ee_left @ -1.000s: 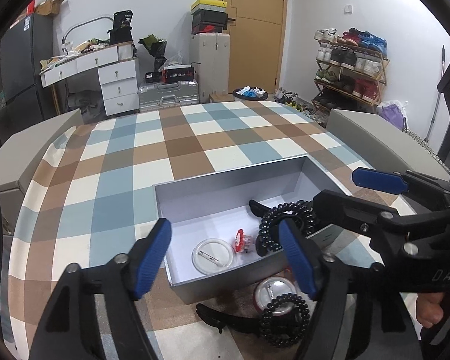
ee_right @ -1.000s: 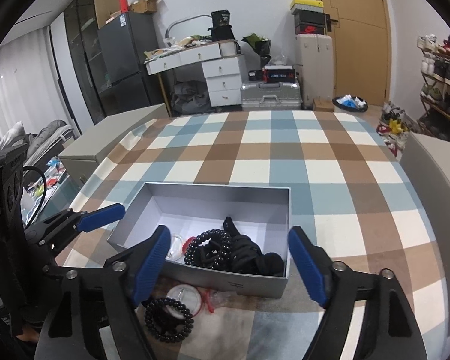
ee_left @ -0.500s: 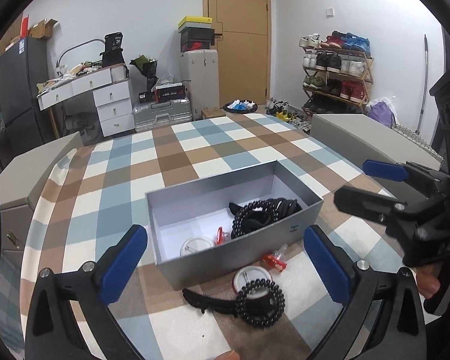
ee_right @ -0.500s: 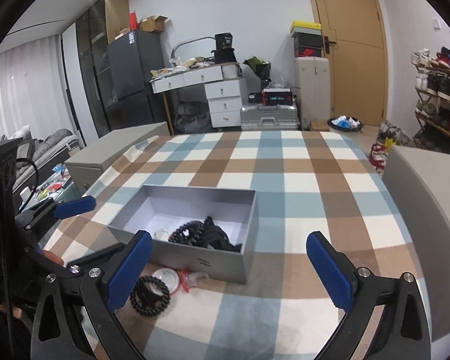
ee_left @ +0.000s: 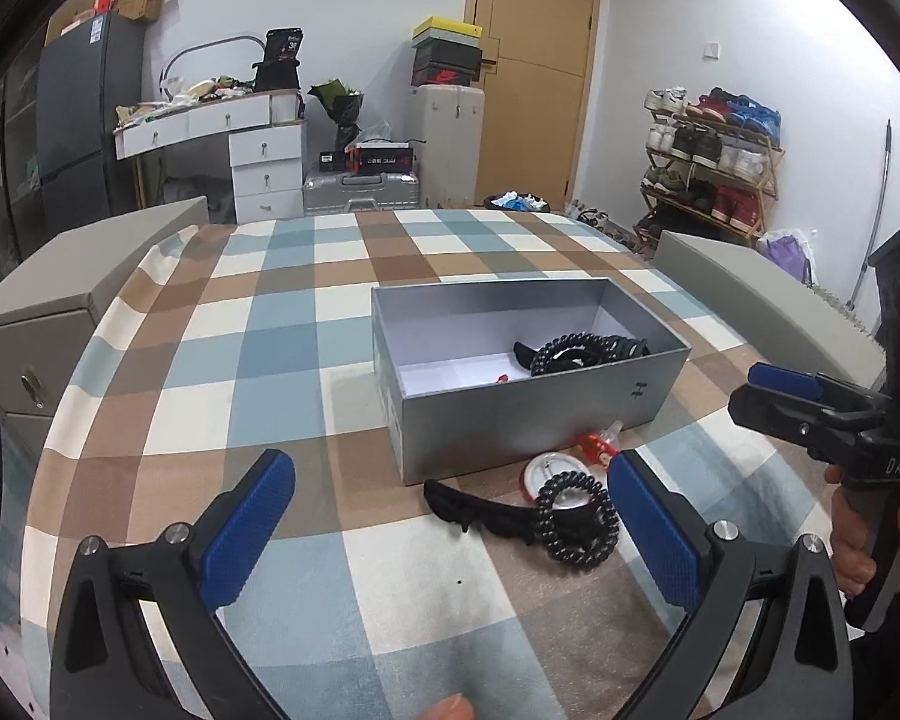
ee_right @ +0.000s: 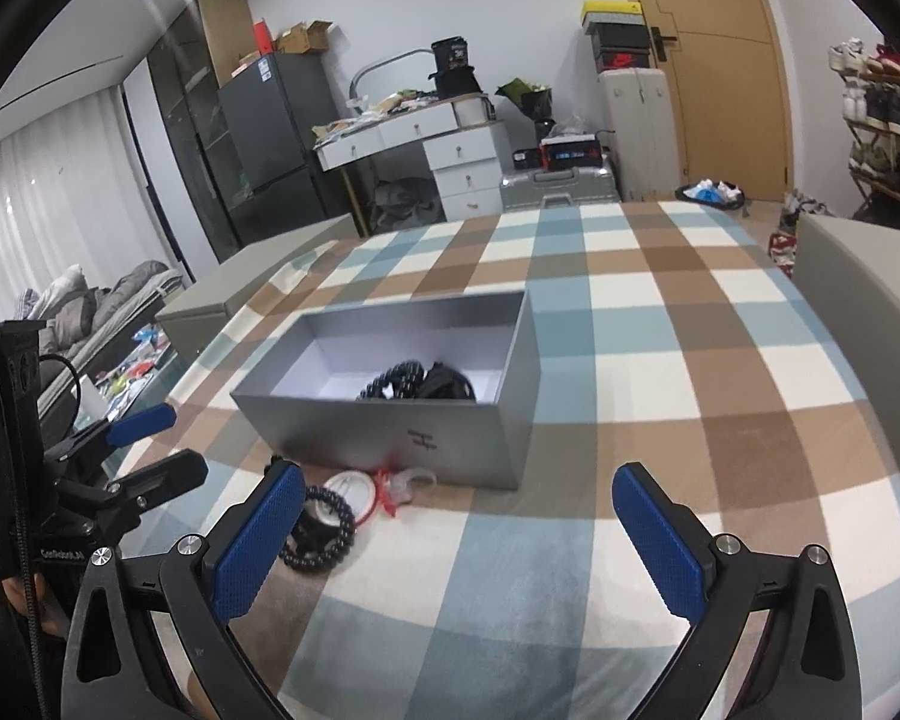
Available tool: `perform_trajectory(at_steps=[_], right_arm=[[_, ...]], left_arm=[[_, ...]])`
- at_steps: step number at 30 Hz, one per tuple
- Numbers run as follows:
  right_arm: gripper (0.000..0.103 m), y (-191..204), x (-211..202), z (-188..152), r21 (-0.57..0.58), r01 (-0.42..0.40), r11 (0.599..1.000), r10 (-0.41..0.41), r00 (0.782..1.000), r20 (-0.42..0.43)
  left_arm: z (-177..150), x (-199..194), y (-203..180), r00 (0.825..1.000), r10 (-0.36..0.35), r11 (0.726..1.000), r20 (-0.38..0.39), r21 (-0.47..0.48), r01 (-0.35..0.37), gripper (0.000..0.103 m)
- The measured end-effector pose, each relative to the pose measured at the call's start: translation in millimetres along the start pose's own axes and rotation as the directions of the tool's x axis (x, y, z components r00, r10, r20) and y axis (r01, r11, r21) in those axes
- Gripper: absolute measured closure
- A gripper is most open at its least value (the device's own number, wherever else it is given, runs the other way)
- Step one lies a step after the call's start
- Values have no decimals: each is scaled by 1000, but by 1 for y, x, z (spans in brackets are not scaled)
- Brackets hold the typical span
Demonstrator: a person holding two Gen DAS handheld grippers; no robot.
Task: Organize jewelry
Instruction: 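Withdraw both tools from the box toward the remaining items, then grasp the second clear red-capped item with the right gripper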
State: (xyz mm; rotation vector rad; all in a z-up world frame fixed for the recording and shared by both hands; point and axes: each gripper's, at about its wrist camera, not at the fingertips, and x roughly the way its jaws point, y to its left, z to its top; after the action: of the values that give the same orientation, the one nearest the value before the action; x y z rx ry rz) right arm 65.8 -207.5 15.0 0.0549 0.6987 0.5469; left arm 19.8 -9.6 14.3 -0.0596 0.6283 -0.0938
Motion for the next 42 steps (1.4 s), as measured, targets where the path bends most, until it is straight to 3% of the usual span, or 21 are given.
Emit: perform_trajectory(at_steps=[3, 7, 12, 16, 19, 22, 30, 33, 42], right_arm=[[1, 4, 8, -8, -11, -23, 1000, 23, 999, -40], [20, 5, 17, -10, -13, -31, 999, 30, 996, -79], [30, 12, 32, -9, -39, -24, 999, 19, 990, -139], [42, 21, 47, -10, -75, -15, 997, 0, 981, -192], [45, 26, 56, -9, -95, -14, 995, -7, 976, -217], [46, 29, 64, -8, -110, 0, 994, -25, 973, -228], [62, 37, 70, -6, -132, 12, 991, -41, 973, -226], [74, 40, 73, -5, -147, 13, 989, -47, 973, -227], [75, 41, 58, -8, -153, -4, 988, -25, 983, -183]], left_arm=[[-5, 6, -3, 1000, 2, 1000, -18, 21, -2, 1], [-7, 7, 1, 1000, -13, 1000, -22, 8, 13, 1], [-9, 7, 2, 999, 45, 998, -24, 33, -45, 1], [-11, 8, 10, 998, 56, 998, -33, 15, -56, 1], [-10, 8, 12, 998, 51, 999, -40, 15, -50, 1], [-11, 5, 12, 998, 51, 998, -27, 24, -51, 1], [-13, 11, 14, 997, 49, 999, -51, 18, -48, 1], [-14, 13, 15, 997, 51, 999, -57, 17, -50, 1], [-14, 12, 13, 997, 5, 1000, -74, 5, -5, 1]])
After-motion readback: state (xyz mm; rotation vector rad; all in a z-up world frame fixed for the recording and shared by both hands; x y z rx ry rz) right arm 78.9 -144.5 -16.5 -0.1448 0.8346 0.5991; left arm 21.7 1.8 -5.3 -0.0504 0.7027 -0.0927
